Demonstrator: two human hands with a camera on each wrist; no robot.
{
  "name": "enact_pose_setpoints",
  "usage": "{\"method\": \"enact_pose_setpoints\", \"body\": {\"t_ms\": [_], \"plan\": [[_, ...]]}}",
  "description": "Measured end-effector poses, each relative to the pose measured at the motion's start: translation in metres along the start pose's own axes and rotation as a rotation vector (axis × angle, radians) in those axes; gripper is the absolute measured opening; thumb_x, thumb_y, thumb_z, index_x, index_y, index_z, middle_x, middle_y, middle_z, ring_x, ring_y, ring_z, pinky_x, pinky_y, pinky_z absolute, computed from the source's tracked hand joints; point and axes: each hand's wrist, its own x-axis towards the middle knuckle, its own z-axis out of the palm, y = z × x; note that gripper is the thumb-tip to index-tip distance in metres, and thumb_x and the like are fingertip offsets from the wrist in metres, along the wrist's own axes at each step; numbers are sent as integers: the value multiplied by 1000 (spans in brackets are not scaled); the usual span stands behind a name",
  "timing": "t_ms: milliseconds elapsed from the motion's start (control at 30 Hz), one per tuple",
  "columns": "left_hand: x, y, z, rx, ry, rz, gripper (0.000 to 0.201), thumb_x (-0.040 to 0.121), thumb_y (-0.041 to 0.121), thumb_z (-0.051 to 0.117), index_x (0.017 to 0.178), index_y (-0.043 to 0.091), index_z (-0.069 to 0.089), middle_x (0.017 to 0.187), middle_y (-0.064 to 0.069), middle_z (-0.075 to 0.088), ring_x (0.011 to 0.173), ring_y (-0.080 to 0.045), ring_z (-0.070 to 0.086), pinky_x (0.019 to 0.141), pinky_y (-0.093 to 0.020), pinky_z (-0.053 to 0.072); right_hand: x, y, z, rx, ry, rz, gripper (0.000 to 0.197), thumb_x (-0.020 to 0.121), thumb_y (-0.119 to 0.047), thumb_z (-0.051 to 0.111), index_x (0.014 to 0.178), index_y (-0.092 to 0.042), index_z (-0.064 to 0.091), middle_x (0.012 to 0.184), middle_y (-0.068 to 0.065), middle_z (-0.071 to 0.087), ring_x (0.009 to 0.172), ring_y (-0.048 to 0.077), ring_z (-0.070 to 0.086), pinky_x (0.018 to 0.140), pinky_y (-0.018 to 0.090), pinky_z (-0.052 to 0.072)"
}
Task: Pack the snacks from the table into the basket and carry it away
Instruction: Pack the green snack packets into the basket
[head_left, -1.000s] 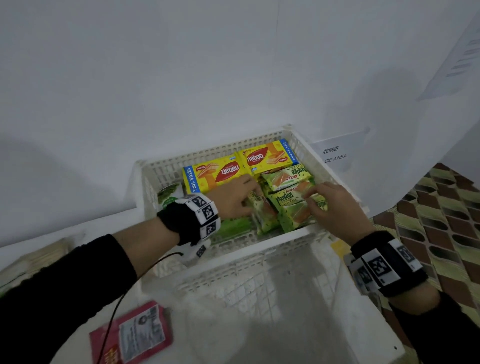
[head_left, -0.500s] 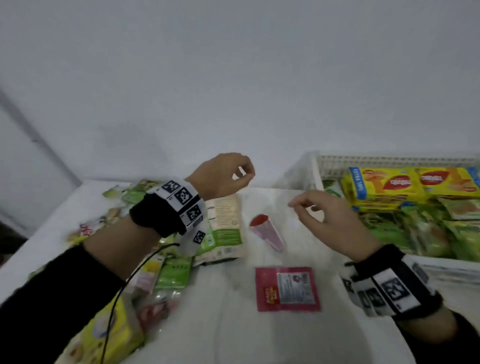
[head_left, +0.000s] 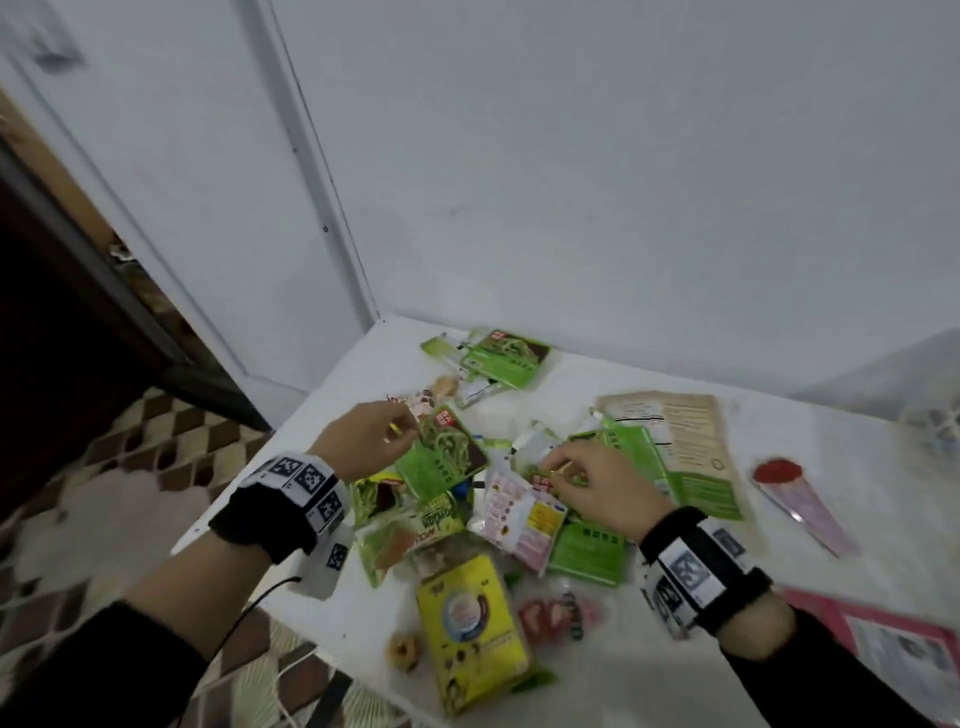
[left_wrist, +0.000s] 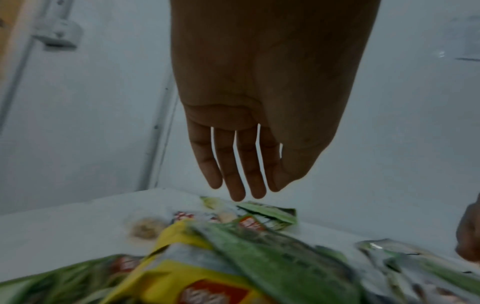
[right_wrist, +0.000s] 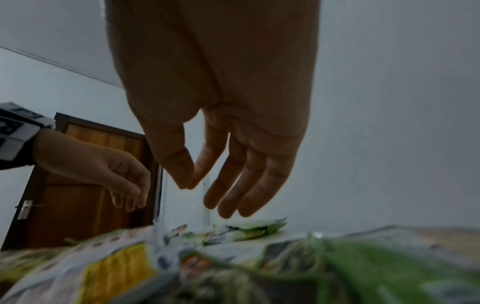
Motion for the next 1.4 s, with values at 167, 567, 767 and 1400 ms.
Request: {"method": "enact_pose_setpoints", "body": {"t_ms": [167,567,767,1400], "plan": [[-7,-39,4,-80,56,-70,12,93,16,56,101,22,62,99,6,64,84,-9,57,70,-15,38,36,-16,27,-41,-41,48,16,93,-17,55,104,-16,67,110,1,62,89,10,57,77,19,42],[22,-34,29,-7,-196,-61,120,47,89,54,146,25,31,145,-3,40,132,-23,31,110,-39,30,93,-36,27,-205,-278,195,67,84,-34,71,142,-15,42,130,7,55,117,19,53,93,24,39],[28,-40,21,-228,-52,-107,88,57,41,89,129,21,43,117,0,46,114,-20,45,90,-27,40,71,-9,9,-159,-191,250,31,84,-34,71,108,-18,58,100,-1,58,92,15,53,72,20,39],[102,227,-3,-496,-85,539,43,83,31,72,118,46,53,117,24,58,103,8,57,89,-28,47,-151,51,-145,254,265,348,33,95,-14,52,109,-41,64,104,23,60,68,27,51,69,31,58]]}}
